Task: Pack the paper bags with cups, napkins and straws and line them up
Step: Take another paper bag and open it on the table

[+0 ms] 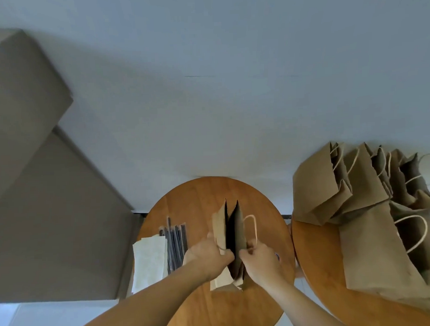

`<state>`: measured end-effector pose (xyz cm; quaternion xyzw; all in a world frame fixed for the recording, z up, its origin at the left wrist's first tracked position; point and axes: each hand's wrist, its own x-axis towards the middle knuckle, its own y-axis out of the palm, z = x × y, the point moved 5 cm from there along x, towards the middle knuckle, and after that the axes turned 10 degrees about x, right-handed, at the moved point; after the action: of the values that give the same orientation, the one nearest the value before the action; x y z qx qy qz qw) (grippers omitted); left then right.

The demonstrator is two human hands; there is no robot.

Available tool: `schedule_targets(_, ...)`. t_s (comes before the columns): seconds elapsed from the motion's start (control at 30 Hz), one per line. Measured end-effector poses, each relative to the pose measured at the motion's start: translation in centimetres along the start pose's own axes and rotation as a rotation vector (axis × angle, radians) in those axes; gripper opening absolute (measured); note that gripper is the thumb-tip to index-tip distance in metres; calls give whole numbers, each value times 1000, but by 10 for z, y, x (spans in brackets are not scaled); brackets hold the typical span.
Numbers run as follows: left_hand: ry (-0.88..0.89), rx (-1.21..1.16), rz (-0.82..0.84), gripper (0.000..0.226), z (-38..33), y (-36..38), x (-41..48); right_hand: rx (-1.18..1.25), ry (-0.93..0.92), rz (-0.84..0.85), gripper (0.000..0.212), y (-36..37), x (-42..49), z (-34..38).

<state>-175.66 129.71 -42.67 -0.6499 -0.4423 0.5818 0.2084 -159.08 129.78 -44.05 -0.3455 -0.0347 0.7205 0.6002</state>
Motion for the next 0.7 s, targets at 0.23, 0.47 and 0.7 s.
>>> schedule_targets(0.23, -161, 67, -98, 19, 25, 2, 8, -320, -7, -67, 22, -16, 10, 13)
schedule_targets(0.47, -254, 28, -148, 18, 70, -9, 12, -534, 49, -148, 6, -50, 14, -7)
schedule_targets(0.7, -12, -158, -17, 27, 49, 15, 20, -358, -49, -25, 24, -20, 5, -2)
